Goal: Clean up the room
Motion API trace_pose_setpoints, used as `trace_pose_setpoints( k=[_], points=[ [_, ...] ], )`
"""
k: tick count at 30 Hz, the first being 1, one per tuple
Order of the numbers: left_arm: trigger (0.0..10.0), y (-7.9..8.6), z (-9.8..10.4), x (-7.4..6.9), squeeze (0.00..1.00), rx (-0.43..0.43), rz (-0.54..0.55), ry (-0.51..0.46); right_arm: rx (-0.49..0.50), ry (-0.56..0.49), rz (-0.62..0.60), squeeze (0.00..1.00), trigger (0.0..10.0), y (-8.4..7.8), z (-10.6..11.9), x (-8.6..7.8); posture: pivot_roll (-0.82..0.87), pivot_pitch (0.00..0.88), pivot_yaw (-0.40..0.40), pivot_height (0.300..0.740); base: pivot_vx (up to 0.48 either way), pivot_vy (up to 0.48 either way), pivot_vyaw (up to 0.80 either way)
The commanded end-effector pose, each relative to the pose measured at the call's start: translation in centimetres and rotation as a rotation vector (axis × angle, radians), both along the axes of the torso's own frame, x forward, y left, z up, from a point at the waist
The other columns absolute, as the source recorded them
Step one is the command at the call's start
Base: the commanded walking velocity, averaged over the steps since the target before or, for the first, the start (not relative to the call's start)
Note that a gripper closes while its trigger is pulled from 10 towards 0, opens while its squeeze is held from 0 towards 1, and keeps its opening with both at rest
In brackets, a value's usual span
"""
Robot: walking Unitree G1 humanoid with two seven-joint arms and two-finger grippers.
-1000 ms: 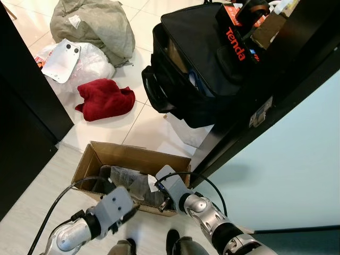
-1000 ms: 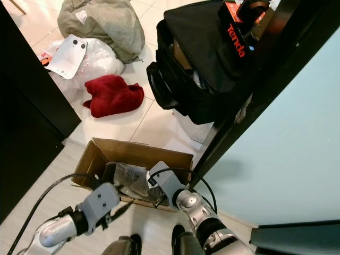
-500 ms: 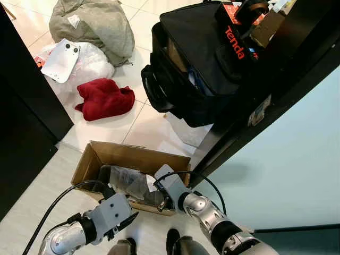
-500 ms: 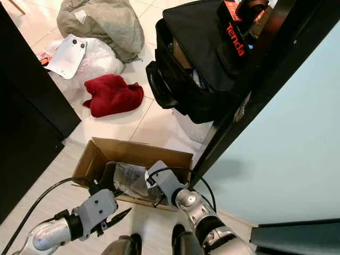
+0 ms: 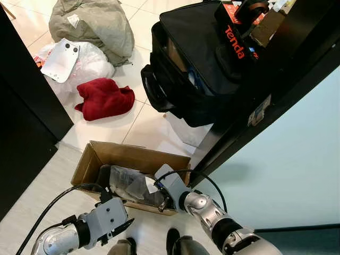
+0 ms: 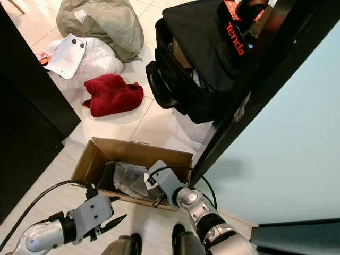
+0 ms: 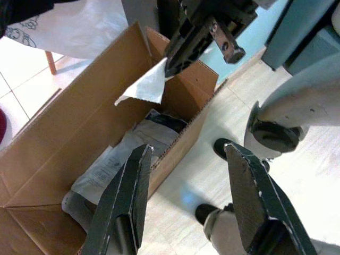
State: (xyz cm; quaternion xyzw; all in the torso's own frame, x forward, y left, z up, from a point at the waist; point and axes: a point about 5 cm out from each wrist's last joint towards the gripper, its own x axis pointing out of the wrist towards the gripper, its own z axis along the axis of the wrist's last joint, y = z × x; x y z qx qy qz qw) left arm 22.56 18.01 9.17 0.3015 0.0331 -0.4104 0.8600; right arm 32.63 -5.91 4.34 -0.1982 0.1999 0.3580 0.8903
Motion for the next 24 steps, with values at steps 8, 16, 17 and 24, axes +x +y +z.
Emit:
trace_pose_setpoints(
  k=[8,16,17,24],
  points=[
    [10.0,0.17,-0.99,-1.10,0.00,0.041,-0.054,0.052,0.029,0.093,0.019,0.08,10.0,-0.01,-1.35,-1.11,0.06,0.438,-0.101,0.721,0.000,0.000,0.00],
    [10.0,0.05,-1.07,-1.09,0.00,0.042,-0.059,0.054,0.022,0.107,0.044,0.56,10.0,-0.04,-1.48,-1.26,0.06,0.436,-0.100,0.721,0.000,0.000,0.00],
    [10.0,0.05,-1.07,-1.09,0.00,0.042,-0.059,0.054,0.022,0.107,0.044,0.56,10.0,-0.04,-1.48,-1.26,0.06,0.436,-0.100,0.721,0.000,0.000,0.00],
    [10.0,0.14,-1.05,-0.99,0.00,0.047,-0.060,0.049,0.000,0.077,0.029,1.00,10.0,-0.16,-1.36,-1.06,0.06,0.436,-0.099,0.721,0.000,0.000,0.00]
  ],
)
